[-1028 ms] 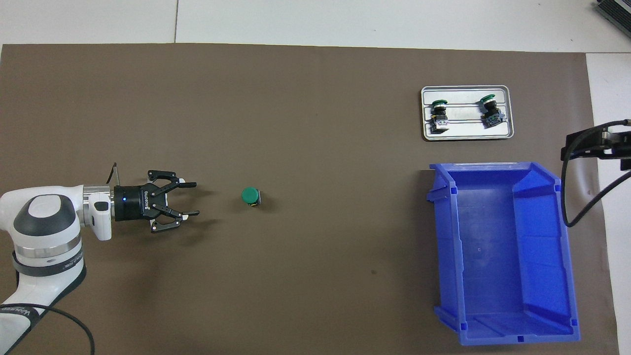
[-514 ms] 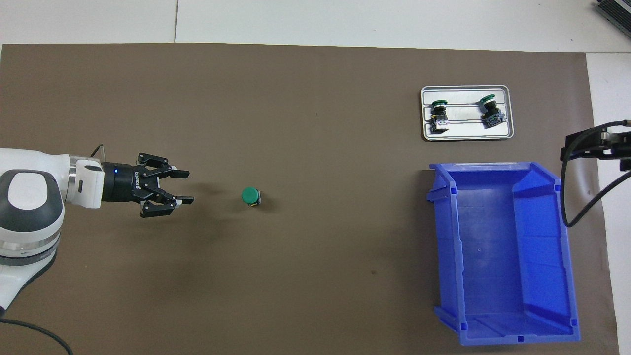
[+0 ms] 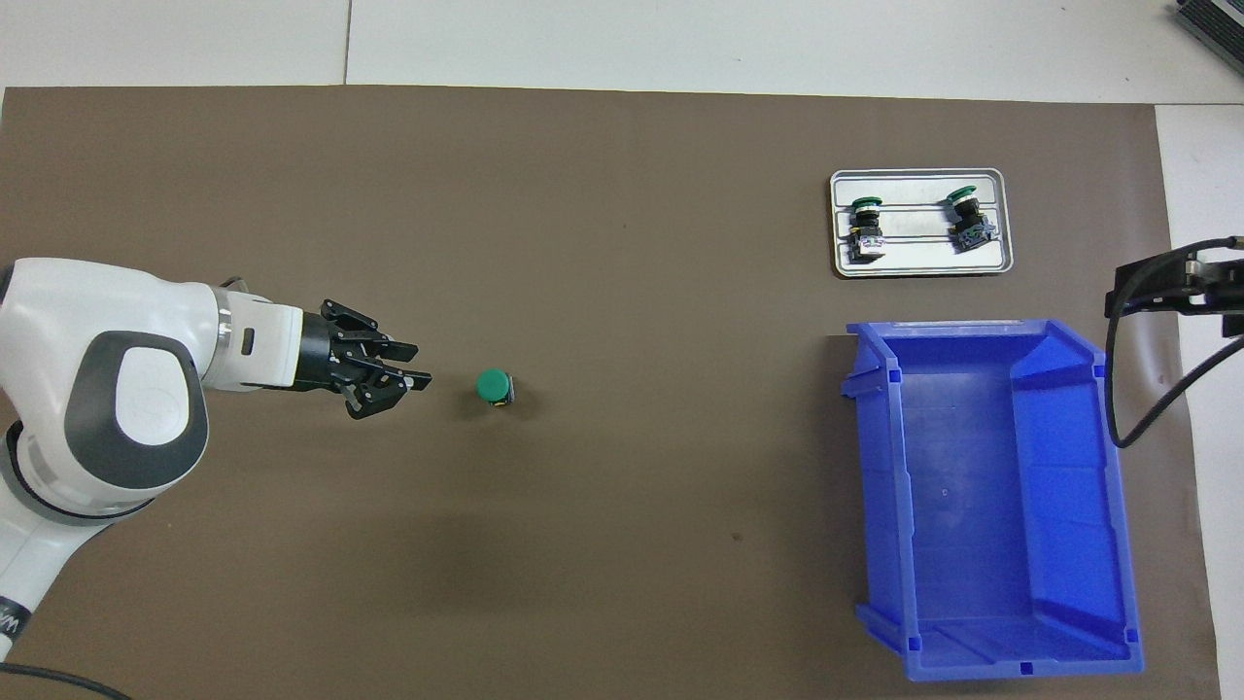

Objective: Place and press button with both arms
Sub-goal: 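Lower the left gripper onto the green cap and press it down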

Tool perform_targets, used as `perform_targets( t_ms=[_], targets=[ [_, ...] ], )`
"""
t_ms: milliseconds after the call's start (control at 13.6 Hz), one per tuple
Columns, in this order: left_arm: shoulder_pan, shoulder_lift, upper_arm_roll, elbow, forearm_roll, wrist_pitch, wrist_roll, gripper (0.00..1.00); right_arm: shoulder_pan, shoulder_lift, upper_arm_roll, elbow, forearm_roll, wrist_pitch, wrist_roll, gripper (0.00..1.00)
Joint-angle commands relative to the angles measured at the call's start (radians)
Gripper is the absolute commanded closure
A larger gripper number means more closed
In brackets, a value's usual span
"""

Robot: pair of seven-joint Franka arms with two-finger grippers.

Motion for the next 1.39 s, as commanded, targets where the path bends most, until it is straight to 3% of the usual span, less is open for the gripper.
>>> perform_targets(
  t_ms=[0, 441, 734, 954, 1322],
  targets=[
    [-0.091, 0.007, 0.010, 0.017, 0.088, 0.068, -0.156, 1.00, -0.012, -0.022, 0.005, -0.027, -0.007, 0.012, -0.020, 0.00],
    [-0.214, 0.021, 0.009, -0.026, 0.210, 0.284, -0.303, 1.00, -0.034, -0.040, 0.003, -0.062, -0.007, 0.026, -0.038, 0.00],
    [-0.231, 0.030, 0.009, -0.075, 0.249, 0.312, -0.307, 1.00, -0.021, -0.041, 0.003, -0.060, -0.007, 0.018, -0.039, 0.00],
    [-0.261, 0.056, 0.009, -0.118, 0.249, 0.407, -0.307, 1.00, -0.020, -0.042, 0.003, -0.061, -0.007, 0.026, -0.030, 0.00],
    [-0.268, 0.051, 0.012, -0.105, 0.249, 0.389, -0.307, 1.00, -0.020, -0.042, 0.003, -0.061, -0.007, 0.026, -0.035, 0.00]
  ],
)
